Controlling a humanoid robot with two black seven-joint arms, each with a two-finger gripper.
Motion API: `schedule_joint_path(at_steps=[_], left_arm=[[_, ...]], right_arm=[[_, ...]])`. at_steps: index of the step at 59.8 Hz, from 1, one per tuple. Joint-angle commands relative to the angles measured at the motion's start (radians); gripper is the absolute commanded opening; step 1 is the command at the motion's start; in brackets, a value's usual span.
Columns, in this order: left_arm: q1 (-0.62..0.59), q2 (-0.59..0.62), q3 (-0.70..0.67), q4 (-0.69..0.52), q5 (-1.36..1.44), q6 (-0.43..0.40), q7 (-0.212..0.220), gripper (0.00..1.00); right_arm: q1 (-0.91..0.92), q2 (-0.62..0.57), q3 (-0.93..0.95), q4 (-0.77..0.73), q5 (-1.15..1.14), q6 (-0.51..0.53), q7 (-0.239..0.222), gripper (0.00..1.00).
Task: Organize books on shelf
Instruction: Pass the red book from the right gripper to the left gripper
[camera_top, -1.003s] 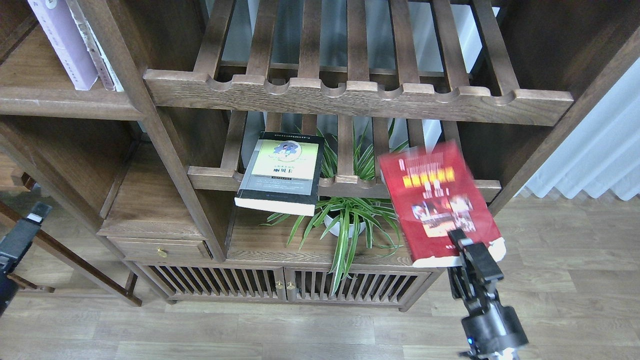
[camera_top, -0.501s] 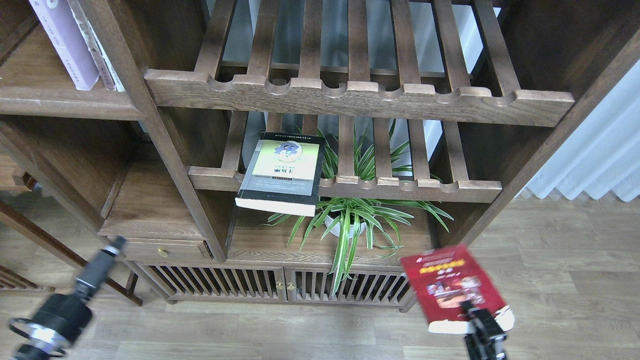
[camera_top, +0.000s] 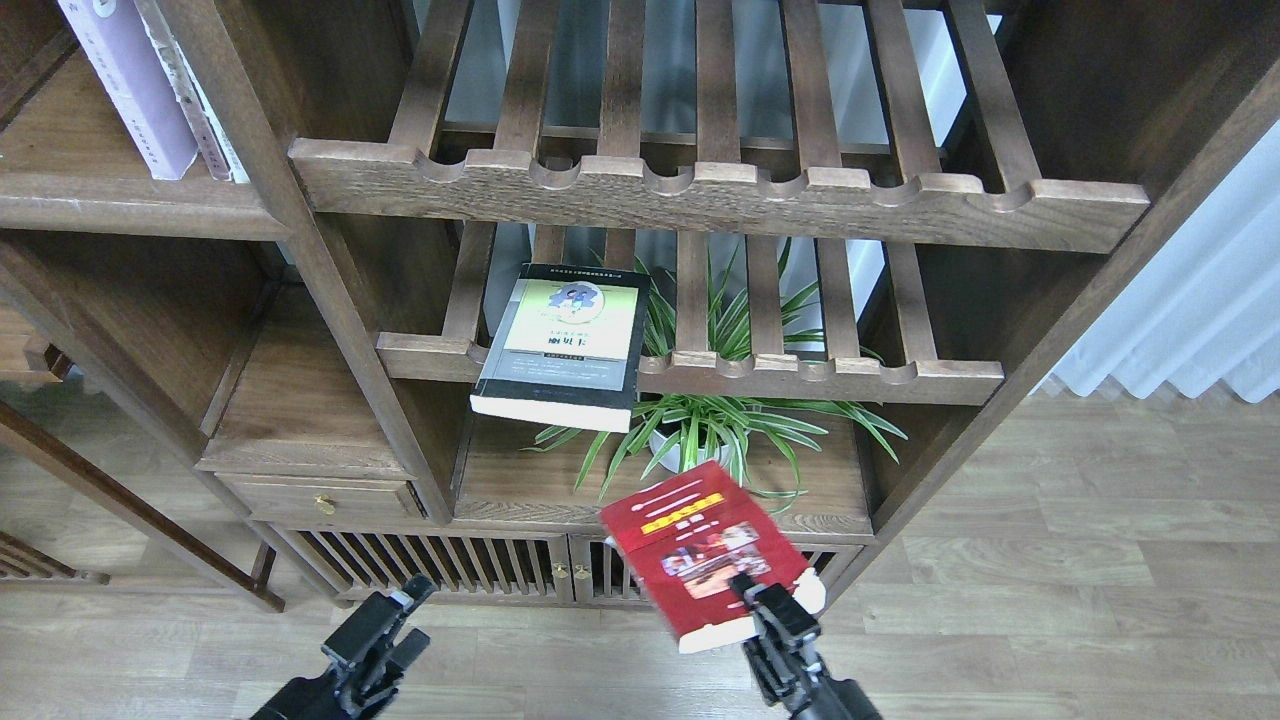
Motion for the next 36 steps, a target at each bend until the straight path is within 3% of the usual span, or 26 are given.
schedule_joint_path(at_steps=[1, 4, 8, 36], left_arm=[[-0.003, -0.013, 0.031, -0.006, -0.010, 0.000, -0.035, 0.99], [-0.012, -0.028, 0.063, -0.005, -0.010, 0.000, -0.070, 0.98], [-0.027, -0.039, 0.088, 0.003, -0.010, 0.000, -0.079, 0.98], [-0.079, -0.169, 0.115, 0.075, -0.022, 0.000, -0.081, 0.95]], right_arm=[[0.015, 0.001, -0.026, -0.008, 0.000, 0.000, -0.012, 0.04], [0.017, 0.001, -0.032, -0.008, 0.000, 0.000, -0.020, 0.04], [0.015, 0.001, -0.037, -0.008, -0.004, 0.000, -0.023, 0.04], [0.003, 0.001, -0.097, -0.002, -0.024, 0.000, -0.055, 0.04]])
